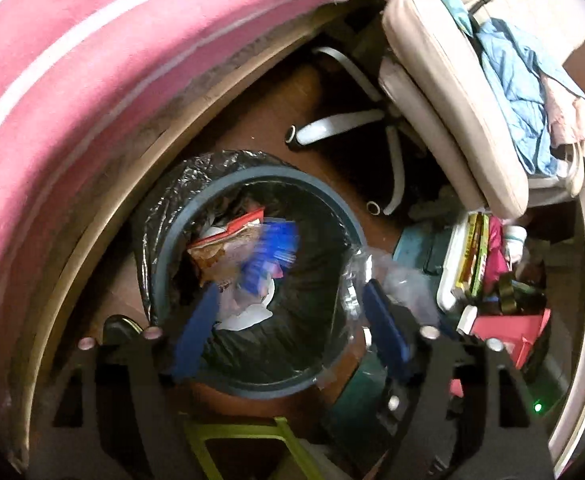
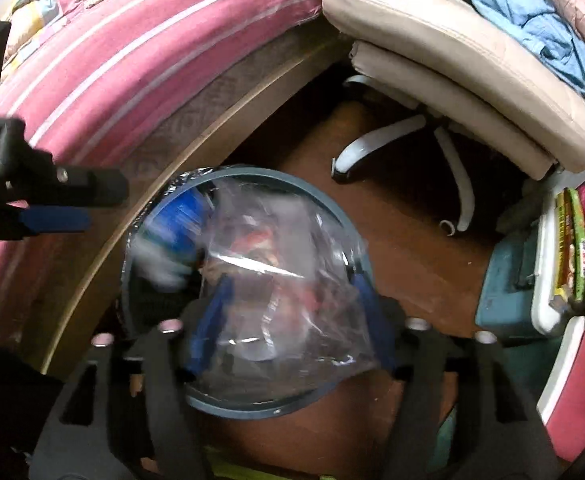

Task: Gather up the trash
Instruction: 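Open both tools to drop the plastic bag and wrapper into the bin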

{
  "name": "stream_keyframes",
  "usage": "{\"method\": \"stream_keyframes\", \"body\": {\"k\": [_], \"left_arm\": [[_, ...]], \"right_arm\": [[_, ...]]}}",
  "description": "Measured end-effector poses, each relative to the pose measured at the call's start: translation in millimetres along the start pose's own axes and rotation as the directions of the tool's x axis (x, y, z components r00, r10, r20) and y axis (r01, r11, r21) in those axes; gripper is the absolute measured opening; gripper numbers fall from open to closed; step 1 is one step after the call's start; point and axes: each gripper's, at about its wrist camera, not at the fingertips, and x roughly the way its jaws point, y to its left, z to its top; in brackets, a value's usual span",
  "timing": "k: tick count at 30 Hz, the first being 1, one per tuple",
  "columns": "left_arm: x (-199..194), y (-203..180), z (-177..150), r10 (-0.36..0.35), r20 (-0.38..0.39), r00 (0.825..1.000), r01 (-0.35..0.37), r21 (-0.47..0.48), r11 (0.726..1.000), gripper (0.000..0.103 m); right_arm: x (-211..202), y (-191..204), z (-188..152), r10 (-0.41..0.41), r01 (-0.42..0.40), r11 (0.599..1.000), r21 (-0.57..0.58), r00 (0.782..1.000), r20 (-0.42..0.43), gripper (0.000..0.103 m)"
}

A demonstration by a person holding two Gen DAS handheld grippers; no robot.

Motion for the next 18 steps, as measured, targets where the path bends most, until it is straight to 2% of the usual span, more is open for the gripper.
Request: {"method": "stream_keyframes", "body": {"k": [1,4,7,12,15,18], "left_arm": [[-0.4,1.6,0.1,-0.005,-0.001,1.0,0.005,-0.012,1.0,0.077],[-3.0,3.9,1.2,-0.003,0.004,1.0,0.003,-0.033,0.999,0.083],[-15.1,8.1,0.0,-0.016,0.039,0.999,0.019,-0.06,0.998,0.089],[-49.5,17.0,-6.9,-0.028,0.135,0.991,0.044,-0.114,0.993,0.089],[-86.1,25.8,-16.0,-0.053,0.244,0.968,0.091,-0.148,0.985,0.089],[-126.9,34.5,-27.0,-0.092,0.37,0.925,0.158,-0.154,0.975,0.09]], "right_arm": [[-1.6,0.6,-1.2,-0.012,0.012,1.0,-0.005,1.0,0.008,0.08],[-6.3,2.1,-4.3,-0.022,0.022,1.0,-0.006,1.0,0.018,0.085],[-16.1,3.8,-3.2,-0.016,0.016,1.0,0.009,0.999,0.035,0.087],[-52.3,9.6,9.1,0.069,-0.076,0.996,0.056,0.991,0.111,0.088],[-83.1,21.6,20.6,0.13,-0.142,0.988,0.059,0.976,0.177,0.089],[-111.7,41.8,32.5,0.182,-0.193,0.981,0.028,0.956,0.229,0.09]]}}
